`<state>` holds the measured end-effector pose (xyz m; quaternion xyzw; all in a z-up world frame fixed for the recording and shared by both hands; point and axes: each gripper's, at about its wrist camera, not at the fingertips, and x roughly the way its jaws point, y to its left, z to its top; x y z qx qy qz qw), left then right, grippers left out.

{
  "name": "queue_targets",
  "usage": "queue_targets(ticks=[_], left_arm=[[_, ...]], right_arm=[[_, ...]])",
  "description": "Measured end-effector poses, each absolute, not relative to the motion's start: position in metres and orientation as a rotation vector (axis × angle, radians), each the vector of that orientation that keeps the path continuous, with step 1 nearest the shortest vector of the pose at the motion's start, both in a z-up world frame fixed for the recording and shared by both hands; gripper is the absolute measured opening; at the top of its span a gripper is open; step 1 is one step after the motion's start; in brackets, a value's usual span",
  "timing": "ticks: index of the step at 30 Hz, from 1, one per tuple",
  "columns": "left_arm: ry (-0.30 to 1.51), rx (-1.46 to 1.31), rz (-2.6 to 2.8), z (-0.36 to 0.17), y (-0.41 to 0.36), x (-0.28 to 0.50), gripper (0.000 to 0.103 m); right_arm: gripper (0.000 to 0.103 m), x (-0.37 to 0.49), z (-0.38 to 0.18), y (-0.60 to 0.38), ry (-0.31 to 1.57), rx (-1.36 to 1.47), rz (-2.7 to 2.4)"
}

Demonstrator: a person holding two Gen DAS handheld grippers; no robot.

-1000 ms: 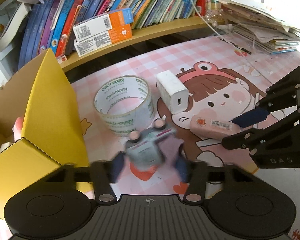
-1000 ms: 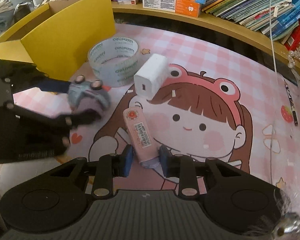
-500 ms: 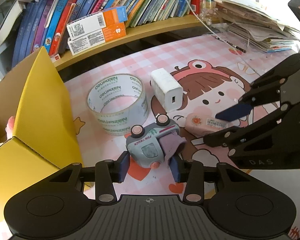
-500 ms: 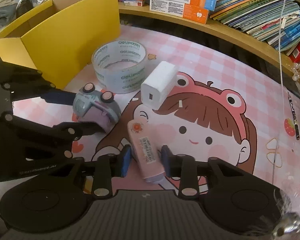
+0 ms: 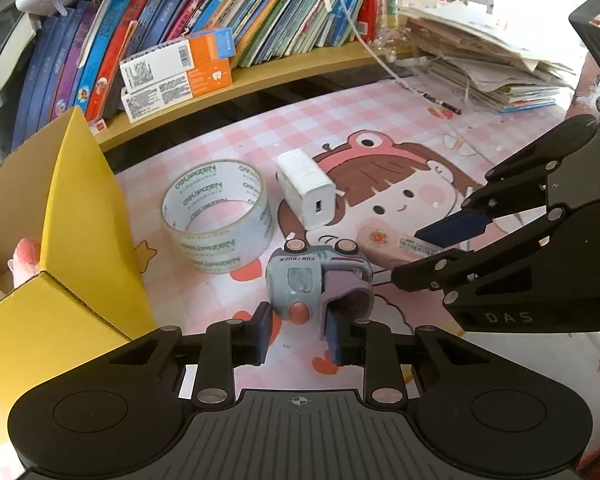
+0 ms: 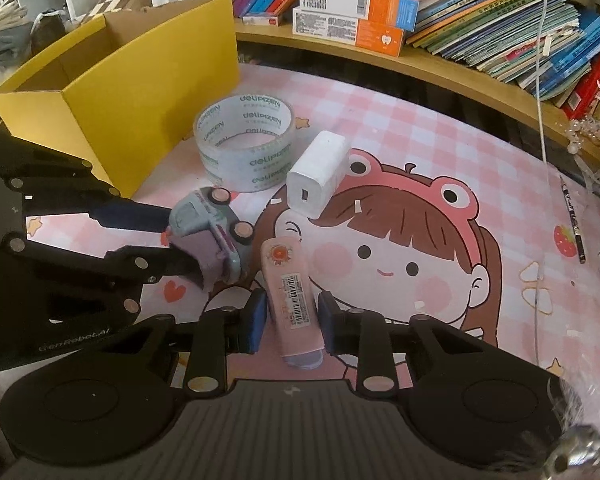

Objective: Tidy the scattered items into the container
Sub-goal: 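Lift the toy car with the left tool while the right tool carries the pink block to the box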

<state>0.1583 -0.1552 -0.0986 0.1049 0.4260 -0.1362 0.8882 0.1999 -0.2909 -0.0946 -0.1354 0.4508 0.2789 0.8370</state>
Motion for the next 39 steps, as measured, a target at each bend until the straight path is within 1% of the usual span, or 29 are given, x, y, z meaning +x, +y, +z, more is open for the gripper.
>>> queue_targets(ticks=[8,24,39], left_arm=[[0.849,0.213,-0.297,-0.085,-0.154,0.145,0.024],[0.747,0.186,-0.322,-0.046,-0.146,0.108,0.024],[0.640,0.123,-0.268,-0.005,-0.096,0.076,0.024]], right_arm=[[0.024,0.179,-0.080,-0.289,0.936,-0.277,0.589],[0.024,0.141,-0.050,-0.296,0.868,-0.264,0.521],[0.024,0.105,-0.019,-0.276,0.794,-0.223,0.499]])
